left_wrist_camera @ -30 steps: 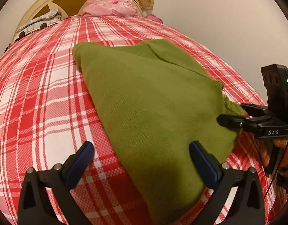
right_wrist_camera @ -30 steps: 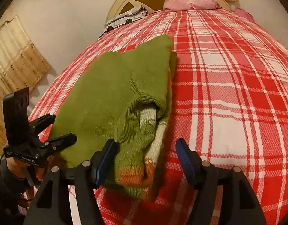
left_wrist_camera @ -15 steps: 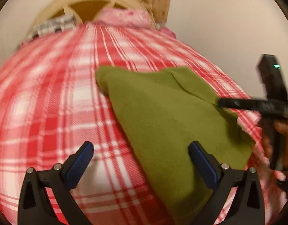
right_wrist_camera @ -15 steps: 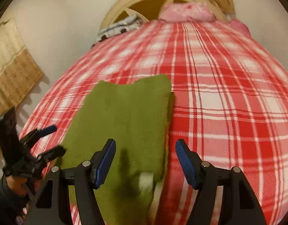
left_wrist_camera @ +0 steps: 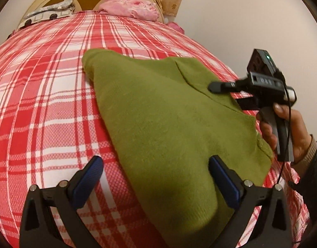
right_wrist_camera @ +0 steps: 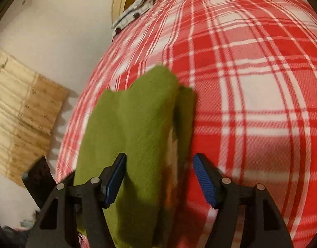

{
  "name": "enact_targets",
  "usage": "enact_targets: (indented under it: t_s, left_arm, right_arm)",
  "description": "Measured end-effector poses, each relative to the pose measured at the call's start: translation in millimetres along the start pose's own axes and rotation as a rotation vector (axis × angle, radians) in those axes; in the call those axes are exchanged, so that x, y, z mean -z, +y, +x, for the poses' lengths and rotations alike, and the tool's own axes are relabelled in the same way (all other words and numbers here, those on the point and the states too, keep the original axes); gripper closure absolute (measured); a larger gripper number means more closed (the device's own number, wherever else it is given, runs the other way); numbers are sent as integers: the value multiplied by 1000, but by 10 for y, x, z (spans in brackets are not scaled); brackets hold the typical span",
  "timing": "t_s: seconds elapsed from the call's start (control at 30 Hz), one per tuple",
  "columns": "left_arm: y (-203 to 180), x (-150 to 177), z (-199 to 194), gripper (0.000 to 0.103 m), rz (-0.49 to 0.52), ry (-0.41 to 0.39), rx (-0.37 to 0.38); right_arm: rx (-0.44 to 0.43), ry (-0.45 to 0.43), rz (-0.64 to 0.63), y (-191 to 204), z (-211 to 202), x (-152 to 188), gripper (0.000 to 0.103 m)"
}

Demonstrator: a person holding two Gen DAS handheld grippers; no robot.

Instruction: Fold small clothes

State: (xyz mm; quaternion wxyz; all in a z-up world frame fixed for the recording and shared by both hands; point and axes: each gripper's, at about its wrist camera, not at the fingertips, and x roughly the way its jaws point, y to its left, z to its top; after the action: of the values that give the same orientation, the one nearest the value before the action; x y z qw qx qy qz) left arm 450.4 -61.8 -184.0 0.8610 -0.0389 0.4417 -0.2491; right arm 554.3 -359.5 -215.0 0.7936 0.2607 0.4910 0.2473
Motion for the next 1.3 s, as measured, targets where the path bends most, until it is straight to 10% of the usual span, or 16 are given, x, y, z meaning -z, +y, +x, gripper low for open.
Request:
enact_targets:
  t_s: [0.4, 0.5, 0.8, 1.0, 1.3]
  left_arm:
    - [17, 18, 19, 0, 2, 4, 20]
    - [17, 13, 29, 0, 4, 5, 23]
    - [9, 1, 43, 0, 7, 6, 33]
    - [-48, 5, -26, 36, 41, -18, 92]
    - [-187, 9, -229, 57, 119, -59, 44]
  right_arm:
    - [-197, 0, 23, 79, 236, -100, 38]
    - [-140, -11, 41, 3, 230, -69, 62]
    - [-127, -34, 20, 59, 229, -8, 62]
    - [-102, -41, -1, 87, 229, 32, 64]
    - [-60, -94, -34, 329, 87, 39, 68]
